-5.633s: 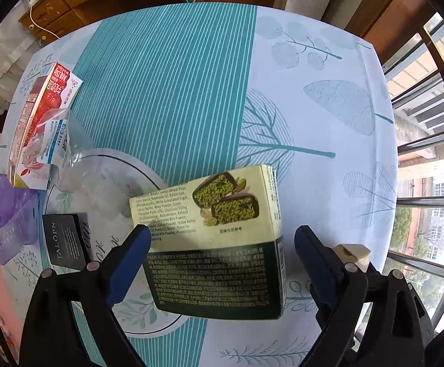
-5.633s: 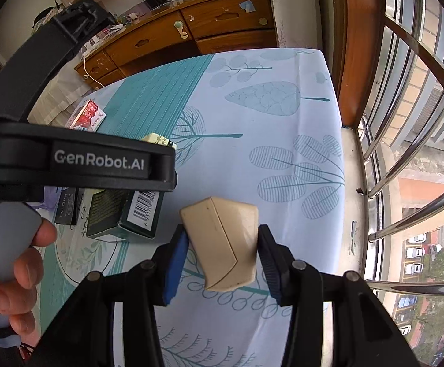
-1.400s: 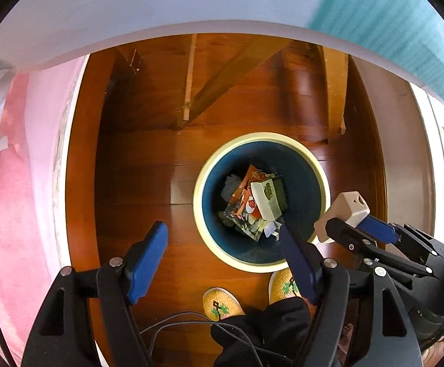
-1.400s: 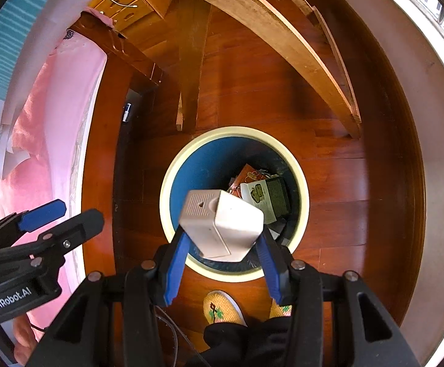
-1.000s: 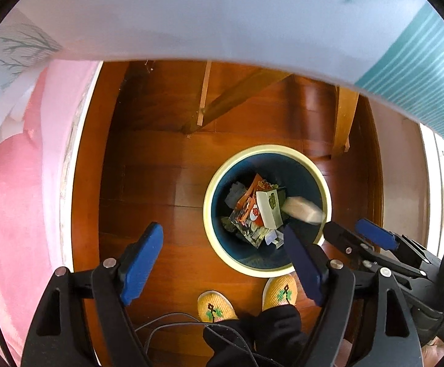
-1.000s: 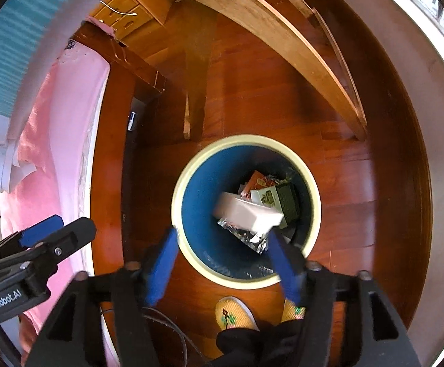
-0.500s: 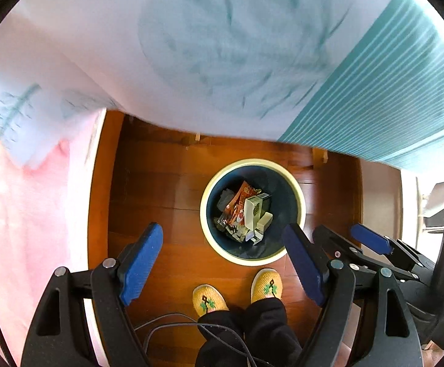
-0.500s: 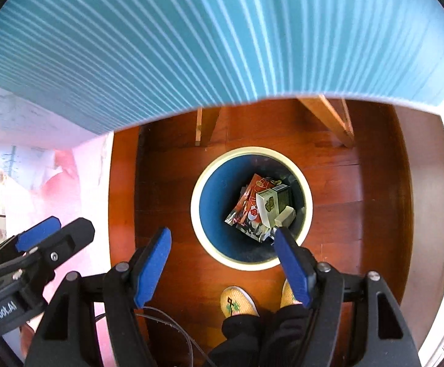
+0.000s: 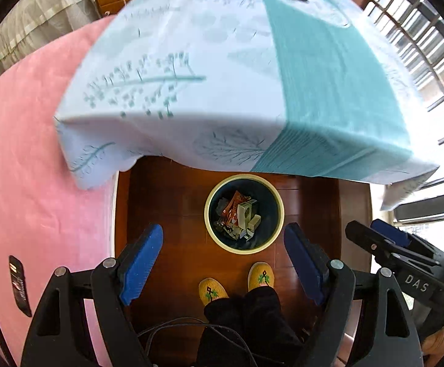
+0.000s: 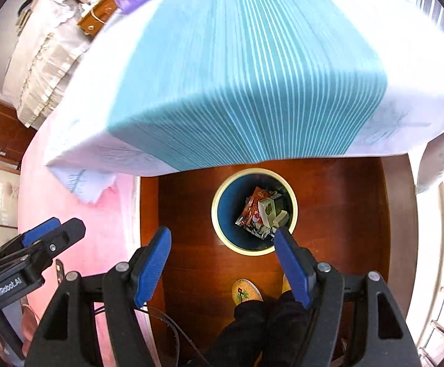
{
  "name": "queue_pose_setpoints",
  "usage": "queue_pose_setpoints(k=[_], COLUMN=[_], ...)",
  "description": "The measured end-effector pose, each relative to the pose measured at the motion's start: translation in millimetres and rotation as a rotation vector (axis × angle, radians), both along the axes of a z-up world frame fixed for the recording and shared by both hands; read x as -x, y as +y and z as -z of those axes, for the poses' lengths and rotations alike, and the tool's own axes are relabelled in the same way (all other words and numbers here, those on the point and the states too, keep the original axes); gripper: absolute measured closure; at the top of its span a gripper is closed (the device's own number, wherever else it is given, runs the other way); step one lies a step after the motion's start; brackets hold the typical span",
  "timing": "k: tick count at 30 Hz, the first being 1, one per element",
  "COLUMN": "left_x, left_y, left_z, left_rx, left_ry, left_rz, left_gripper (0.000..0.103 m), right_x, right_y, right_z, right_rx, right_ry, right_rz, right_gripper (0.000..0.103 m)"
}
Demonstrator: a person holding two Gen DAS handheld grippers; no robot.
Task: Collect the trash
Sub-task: 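Raise both open tools back up toward the table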
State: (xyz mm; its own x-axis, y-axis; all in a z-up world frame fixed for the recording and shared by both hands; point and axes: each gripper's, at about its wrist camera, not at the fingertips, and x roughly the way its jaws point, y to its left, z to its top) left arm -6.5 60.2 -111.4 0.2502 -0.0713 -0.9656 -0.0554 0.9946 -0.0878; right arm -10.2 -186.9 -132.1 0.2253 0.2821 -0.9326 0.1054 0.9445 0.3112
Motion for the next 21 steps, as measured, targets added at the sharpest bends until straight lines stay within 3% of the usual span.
queue_pose_setpoints(k=[9, 21], left_x=[8.6, -6.8], left_y=[0.7, 16.9], left_z=[-78.9, -170.2], left_rx=[-0.036, -0.032], left_ry=[-0.115, -0.346], left_rz=[0.055, 0.082], left_gripper=[0.023, 0.023], right_x=[9.4, -15.0], right_y=[4.8, 19.3], right_z=[-70.5, -190.4], right_rx=[0.068, 0.147], right_ry=[-0.065, -0.346], right_rz=[-0.04, -0.057], right_gripper=[0.033, 0.033])
